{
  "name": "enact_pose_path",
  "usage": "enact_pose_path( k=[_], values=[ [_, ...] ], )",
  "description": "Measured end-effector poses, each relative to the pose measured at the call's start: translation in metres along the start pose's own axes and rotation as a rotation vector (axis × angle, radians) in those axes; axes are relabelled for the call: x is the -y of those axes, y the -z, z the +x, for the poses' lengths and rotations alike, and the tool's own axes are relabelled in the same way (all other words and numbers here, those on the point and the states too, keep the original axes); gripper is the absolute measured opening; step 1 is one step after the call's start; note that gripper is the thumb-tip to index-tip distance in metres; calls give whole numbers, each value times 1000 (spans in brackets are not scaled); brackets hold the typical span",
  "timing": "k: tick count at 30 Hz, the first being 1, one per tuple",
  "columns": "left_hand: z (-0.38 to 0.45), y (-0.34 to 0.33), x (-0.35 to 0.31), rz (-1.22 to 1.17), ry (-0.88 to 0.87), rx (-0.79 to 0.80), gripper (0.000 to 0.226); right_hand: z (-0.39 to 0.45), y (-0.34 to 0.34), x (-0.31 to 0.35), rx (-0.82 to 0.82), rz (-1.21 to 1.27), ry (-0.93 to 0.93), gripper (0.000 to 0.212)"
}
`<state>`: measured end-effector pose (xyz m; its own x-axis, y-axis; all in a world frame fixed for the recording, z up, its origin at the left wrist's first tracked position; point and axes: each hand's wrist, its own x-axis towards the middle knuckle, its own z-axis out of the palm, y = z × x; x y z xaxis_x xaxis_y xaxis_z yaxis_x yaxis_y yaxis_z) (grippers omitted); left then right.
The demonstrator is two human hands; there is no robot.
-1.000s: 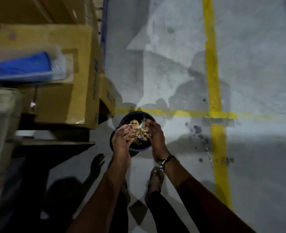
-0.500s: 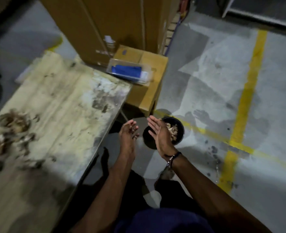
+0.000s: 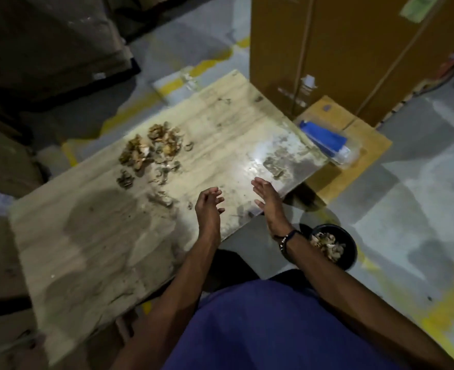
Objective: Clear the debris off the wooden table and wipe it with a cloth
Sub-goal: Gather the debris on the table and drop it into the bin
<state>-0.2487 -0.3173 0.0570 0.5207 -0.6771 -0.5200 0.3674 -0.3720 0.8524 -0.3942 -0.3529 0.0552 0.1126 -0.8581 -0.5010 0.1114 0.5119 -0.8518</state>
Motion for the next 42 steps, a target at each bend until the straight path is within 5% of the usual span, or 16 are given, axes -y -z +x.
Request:
enact_pose_path(
  k=[5, 11, 15, 18, 25, 32, 42],
  values=[
    [36, 62, 15, 212, -185, -210, 14, 29, -39, -18, 28, -371, 135, 44],
    [76, 102, 35, 618, -176, -331, 89, 86, -10, -39, -289, -750, 378, 57],
    [105, 104, 43, 717, -244, -334, 110, 134, 26, -43, -431, -883, 350, 67],
    [127, 100, 51, 718, -242, -351, 114, 160, 37, -59, -471, -911, 237, 77],
    [165, 75, 53, 658, -270, -413, 87, 195, -1, -85, -632, -1013, 103, 85],
    [192, 63, 39, 663, -241, -415, 85, 228, -41, -90, -271, -1248, 396, 83],
    [204, 81, 20, 550, -360, -397, 76, 260, -172, -84, 221, -1194, 614, 80]
  ],
)
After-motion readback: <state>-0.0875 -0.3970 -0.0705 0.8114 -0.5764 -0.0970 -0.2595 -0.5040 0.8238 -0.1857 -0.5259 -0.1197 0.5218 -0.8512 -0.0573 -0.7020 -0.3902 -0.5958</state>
